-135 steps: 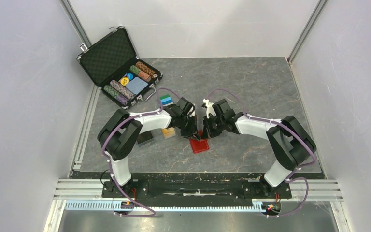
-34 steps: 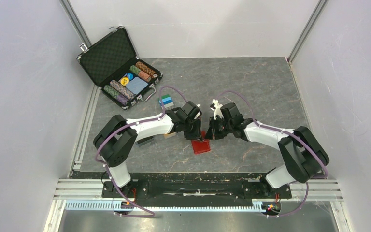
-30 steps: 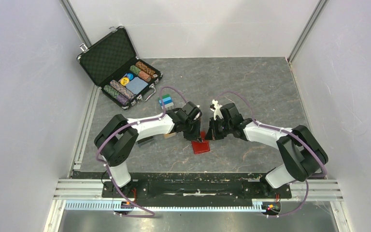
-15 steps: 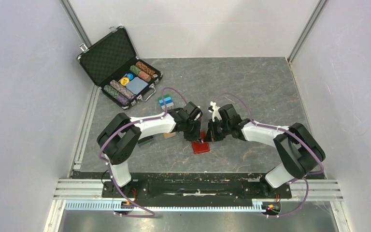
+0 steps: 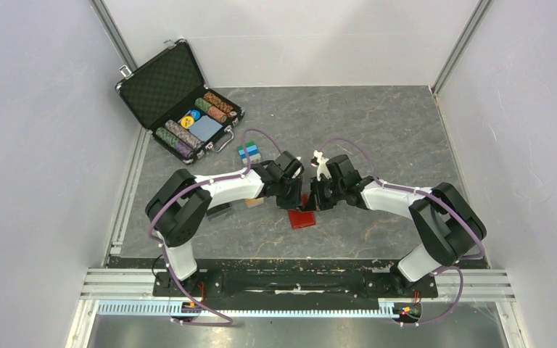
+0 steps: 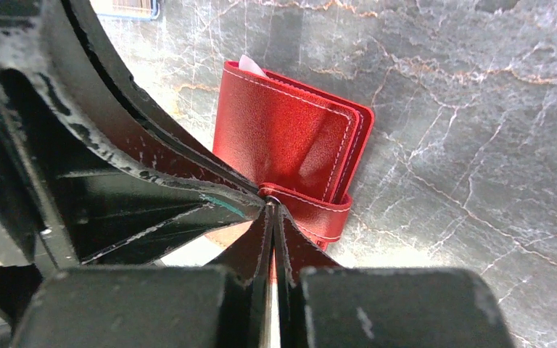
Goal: Put the credit cards into the card holder
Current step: Close the card holder at the center of the board.
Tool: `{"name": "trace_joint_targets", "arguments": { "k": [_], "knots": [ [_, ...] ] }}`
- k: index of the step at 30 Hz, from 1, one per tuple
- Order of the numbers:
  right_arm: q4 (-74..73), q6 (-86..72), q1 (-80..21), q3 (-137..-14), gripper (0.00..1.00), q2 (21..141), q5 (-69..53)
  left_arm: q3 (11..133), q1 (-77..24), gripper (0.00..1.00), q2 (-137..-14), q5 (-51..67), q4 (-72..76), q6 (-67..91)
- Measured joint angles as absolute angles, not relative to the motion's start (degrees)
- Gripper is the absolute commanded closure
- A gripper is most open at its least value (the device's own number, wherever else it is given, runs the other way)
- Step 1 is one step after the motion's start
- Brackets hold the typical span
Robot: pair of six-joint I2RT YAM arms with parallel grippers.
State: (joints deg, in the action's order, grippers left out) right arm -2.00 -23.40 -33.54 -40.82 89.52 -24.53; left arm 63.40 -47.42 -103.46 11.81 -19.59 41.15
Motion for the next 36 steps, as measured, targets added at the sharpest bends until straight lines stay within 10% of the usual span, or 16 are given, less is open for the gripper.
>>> {"name": "trace_joint_targets", "arguments": {
  "k": [36],
  "knots": [
    [-2.44, -22.2, -33.5, -43.83, 1.0, 88.64, -20.14, 63.48, -46.35, 0.98, -102.96, 10.63, -17.78, 40.66]
  ]
}}
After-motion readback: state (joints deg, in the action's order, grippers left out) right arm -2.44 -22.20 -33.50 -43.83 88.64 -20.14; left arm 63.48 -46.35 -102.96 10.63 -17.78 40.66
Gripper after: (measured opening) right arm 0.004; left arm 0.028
